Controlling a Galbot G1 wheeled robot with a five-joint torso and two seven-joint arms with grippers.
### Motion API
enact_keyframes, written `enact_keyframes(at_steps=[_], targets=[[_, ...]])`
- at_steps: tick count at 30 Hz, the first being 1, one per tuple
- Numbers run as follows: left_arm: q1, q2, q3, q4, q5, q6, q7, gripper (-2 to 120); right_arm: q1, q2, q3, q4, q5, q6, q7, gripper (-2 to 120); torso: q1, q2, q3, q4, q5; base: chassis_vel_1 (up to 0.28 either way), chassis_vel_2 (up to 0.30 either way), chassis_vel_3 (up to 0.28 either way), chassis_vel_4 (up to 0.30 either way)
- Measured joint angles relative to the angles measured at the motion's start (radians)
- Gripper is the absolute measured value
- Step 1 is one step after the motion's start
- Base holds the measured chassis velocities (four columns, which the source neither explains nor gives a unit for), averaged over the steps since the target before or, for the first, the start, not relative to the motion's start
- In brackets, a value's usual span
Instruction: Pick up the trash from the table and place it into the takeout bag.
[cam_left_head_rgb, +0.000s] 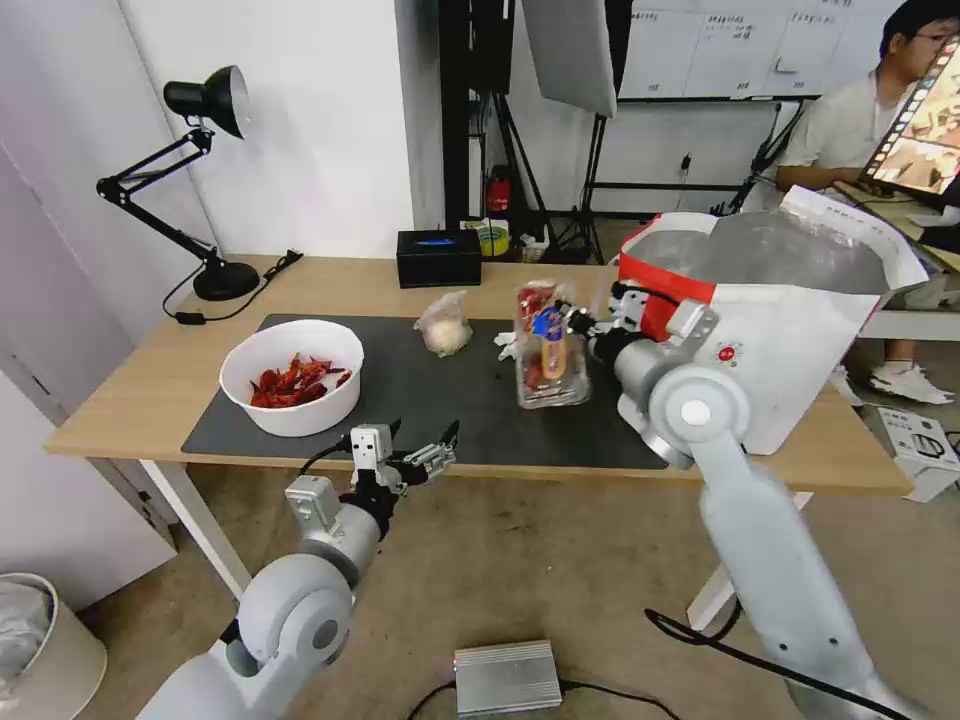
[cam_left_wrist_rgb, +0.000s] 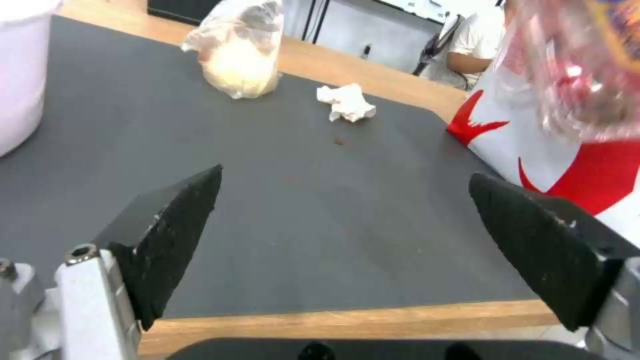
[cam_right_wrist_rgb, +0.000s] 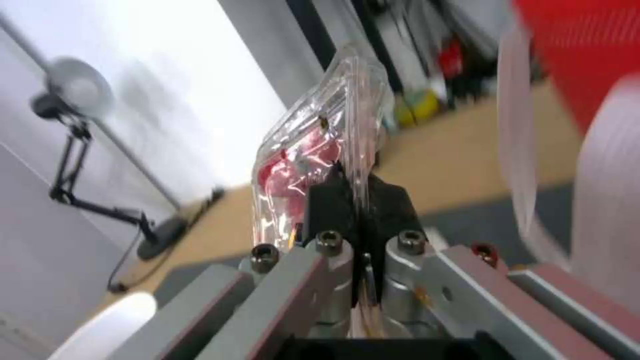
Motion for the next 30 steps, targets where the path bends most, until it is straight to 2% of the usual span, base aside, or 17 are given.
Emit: enact_keyframes(at_steps=[5,11,21,30], targets=[[0.005,-0.002,0.001,0.001,0.000,0.000,-0.001,100,-0.005,-0.008,0.007,0.036,-0.040,0.085,-0.031,0,0.000,0.000,0.000,0.0002,-0.0002,0.000,0.000,0.000,0.000],[0.016,-0.005,-0.002,-0.002,0.001,-0.002,-0.003,100,0.040,-0.013,0.026,0.059,-0.047,0.156,0.007,0,0.000,0.000,0.000,0.0003,-0.0002,0.000,0.000,0.000,0.000],[0.024,-0.009,-0.004,-0.006,0.003,-0.004,-0.003,100,0.070,-0.016,0.061,0.062,-0.035,0.175,0.044,0,0.000,0.000,0.000,0.0002,-0.0002,0.000,0.000,0.000,0.000],[0.029,-0.012,-0.001,-0.006,0.005,-0.004,-0.004,100,0.104,-0.027,0.131,0.053,0.038,0.195,0.110,0,0.000,0.000,0.000,0.0001,-0.0001,0.000,0.000,0.000,0.000]])
